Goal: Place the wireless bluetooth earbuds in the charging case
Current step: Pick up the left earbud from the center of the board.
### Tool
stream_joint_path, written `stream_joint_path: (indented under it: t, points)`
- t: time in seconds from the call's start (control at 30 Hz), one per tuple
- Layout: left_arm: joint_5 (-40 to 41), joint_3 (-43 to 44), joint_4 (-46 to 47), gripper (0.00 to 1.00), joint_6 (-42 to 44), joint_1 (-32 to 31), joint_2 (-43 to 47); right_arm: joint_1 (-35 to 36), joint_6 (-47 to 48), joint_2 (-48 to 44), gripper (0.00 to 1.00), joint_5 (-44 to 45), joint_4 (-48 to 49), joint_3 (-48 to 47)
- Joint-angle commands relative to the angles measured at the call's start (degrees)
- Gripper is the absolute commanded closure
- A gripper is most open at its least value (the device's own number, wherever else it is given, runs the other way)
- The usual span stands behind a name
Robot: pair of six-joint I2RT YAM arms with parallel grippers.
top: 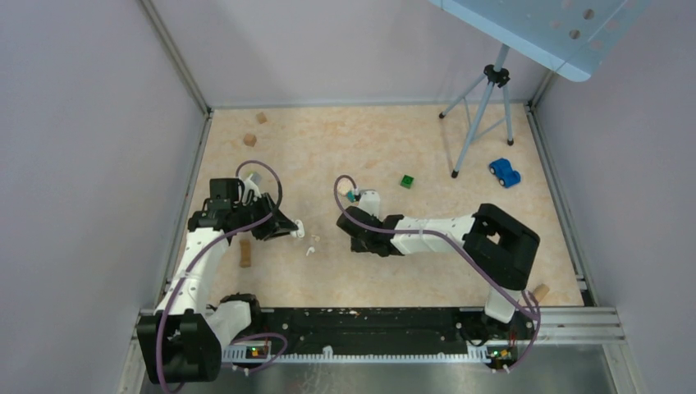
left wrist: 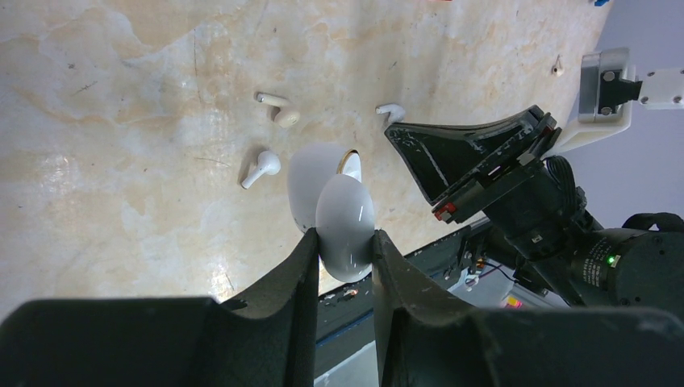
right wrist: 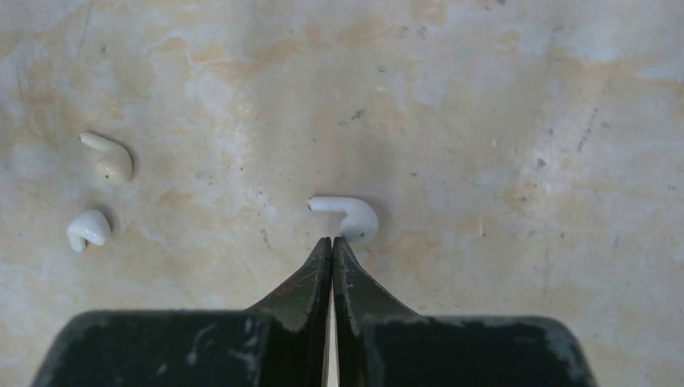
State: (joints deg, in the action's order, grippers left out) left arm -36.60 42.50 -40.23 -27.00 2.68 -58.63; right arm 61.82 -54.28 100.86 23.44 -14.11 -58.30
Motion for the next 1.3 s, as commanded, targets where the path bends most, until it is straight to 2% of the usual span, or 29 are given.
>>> stream_joint_path:
  t: [0.0, 0.17, 0.37, 0.6, 0.87, 1.13, 1.27]
  points:
    - [-1.25, -0.03, 2.0, 0.93, 0.63, 0.38, 0.71, 0.09, 15.75, 3.42, 1.0, -1.78, -1.27, -6.71]
    - [-1.09, -0.1, 1.79, 0.93, 0.55, 0.37, 0.8, 0.11, 19.06, 3.58, 0.95, 0.5, -5.2, -8.81]
    - [-1.02, -0.39, 2.08, 0.93, 0.37, 0.35, 0.58, 0.14, 11.96, -0.23, 0.71, 0.51, -4.01, -6.06]
    - [-1.18, -0.24, 2.02, 0.93, 0.44, 0.4, 0.58, 0.07, 7.62, -0.34, 0.7, 0.86, -2.47, -3.71]
    - [-1.9, -0.83, 2.52, 0.93, -0.28, 0.4, 0.59, -0.3, 7.07, 0.39, 0.69, 4.32, -8.86, -4.44]
    - [-2.26, -1.03, 2.87, 0.93, -0.68, 0.38, 0.87, -1.01, 7.08, -0.09, 0.68, 5.31, -9.85, -4.26]
    - [-2.72, -1.56, 3.04, 0.93, -0.93, 0.4, 0.97, -1.06, 7.62, -1.06, 0.63, 4.46, -9.31, -5.13]
